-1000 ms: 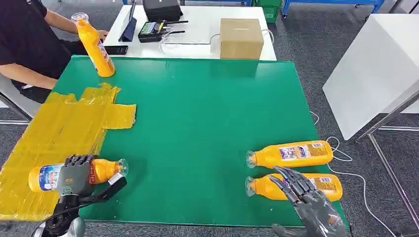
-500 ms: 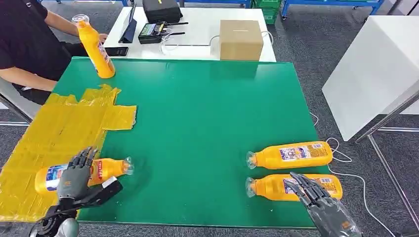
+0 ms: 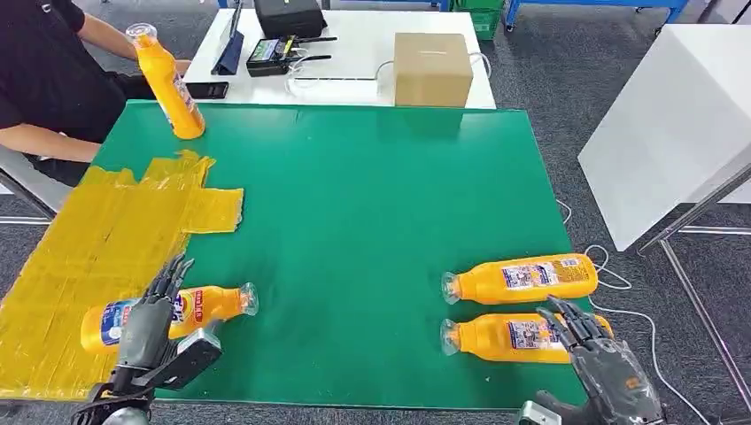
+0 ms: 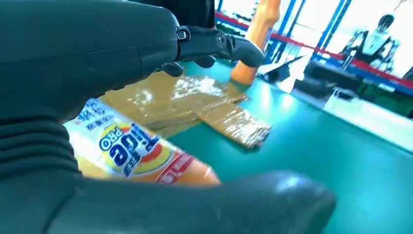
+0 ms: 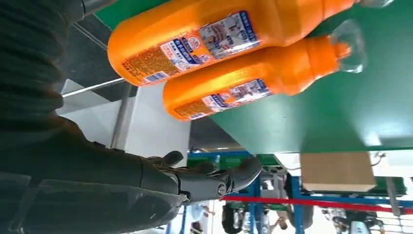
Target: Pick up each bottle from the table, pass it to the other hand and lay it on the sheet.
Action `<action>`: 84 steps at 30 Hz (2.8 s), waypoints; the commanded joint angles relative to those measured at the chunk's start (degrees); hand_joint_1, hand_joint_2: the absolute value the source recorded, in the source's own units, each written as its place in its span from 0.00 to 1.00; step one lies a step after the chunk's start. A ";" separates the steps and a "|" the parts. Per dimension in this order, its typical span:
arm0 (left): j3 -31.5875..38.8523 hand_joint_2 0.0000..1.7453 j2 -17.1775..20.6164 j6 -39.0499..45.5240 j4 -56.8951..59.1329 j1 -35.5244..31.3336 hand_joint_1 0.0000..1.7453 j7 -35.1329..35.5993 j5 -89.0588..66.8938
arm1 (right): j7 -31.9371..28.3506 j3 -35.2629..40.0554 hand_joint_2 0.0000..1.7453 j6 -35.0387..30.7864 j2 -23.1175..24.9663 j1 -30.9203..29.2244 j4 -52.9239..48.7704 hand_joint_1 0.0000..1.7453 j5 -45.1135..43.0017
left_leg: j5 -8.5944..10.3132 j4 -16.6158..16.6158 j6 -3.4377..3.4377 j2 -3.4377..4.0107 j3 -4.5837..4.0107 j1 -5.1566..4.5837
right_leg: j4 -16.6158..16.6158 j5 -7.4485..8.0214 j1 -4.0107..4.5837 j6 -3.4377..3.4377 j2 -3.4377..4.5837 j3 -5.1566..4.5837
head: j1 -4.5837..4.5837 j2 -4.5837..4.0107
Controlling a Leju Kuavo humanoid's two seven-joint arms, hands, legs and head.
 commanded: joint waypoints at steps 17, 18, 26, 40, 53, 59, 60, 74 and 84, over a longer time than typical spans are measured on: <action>-0.66 0.00 -0.98 -0.43 -1.37 0.15 0.00 0.05 0.12 | -0.48 -2.79 1.00 0.50 4.48 0.20 3.97 0.00 -0.08 | -0.04 -0.01 -0.03 -0.27 0.12 0.12 | -0.07 -0.06 0.09 -0.17 -0.03 0.18 | 0.00 0.00; -0.66 0.00 -0.98 -0.43 -1.37 0.15 0.00 0.05 0.12 | -0.48 -2.79 1.00 0.50 4.48 0.20 3.97 0.00 -0.08 | -0.02 -0.03 -0.02 -0.20 0.07 0.07 | -0.06 -0.05 0.05 -0.10 -0.03 0.12 | 0.00 0.00; -0.66 0.00 -0.98 -0.43 -1.37 0.15 0.00 0.05 0.12 | -0.48 -2.79 1.00 0.50 4.48 0.20 3.97 0.00 -0.08 | -0.04 -0.02 -0.03 -0.26 0.11 0.11 | -0.07 -0.07 0.08 -0.15 -0.03 0.18 | 0.00 0.00; -0.53 0.00 -2.23 -6.47 -7.49 -1.39 0.00 -2.46 15.13 | -0.37 -13.05 1.00 11.08 5.17 2.73 14.78 0.00 -4.60 | -0.08 -0.02 0.06 -0.23 0.05 0.04 | -0.08 -0.05 0.01 -0.04 -0.07 0.13 | 0.00 0.00; -0.24 0.00 -2.33 -6.70 -7.41 -1.15 0.00 -3.10 15.80 | -1.54 -17.04 1.00 14.42 6.73 2.77 13.30 0.00 -2.41 | -0.12 0.00 0.06 -0.28 0.12 0.06 | -0.07 -0.08 0.03 -0.13 -0.03 0.18 | 0.00 0.00; -0.16 0.00 -2.42 -7.28 -7.46 -1.10 0.00 -3.08 15.99 | -2.79 -17.22 1.00 15.07 7.94 -0.43 14.38 0.00 -0.59 | -0.11 -0.02 0.05 -0.19 0.12 0.08 | -0.09 -0.04 0.05 -0.14 0.07 0.17 | 0.00 0.00; -0.16 0.00 -2.42 -7.28 -7.46 -1.10 0.00 -3.08 15.99 | -2.79 -17.22 1.00 15.07 7.94 -0.43 14.38 0.00 -0.59 | -0.14 -0.01 0.03 -0.23 0.17 0.13 | -0.10 -0.05 0.10 -0.20 0.08 0.24 | -0.02 0.00; -0.60 0.00 -2.67 -8.57 -7.15 -1.78 0.00 -2.92 16.35 | -4.47 -12.02 1.00 17.90 8.44 -9.09 18.16 0.00 2.01 | -0.11 -0.02 0.05 -0.16 0.16 0.12 | -0.12 -0.02 0.09 -0.16 0.10 0.21 | -0.02 0.00; -1.01 0.00 -2.77 -9.00 -6.40 -2.71 0.00 -2.90 16.63 | -4.50 -8.48 1.00 19.22 8.46 -13.53 22.02 0.00 2.22 | -0.06 -0.05 0.07 -0.14 0.10 0.05 | -0.12 -0.01 0.03 -0.06 0.04 0.17 | 0.00 0.00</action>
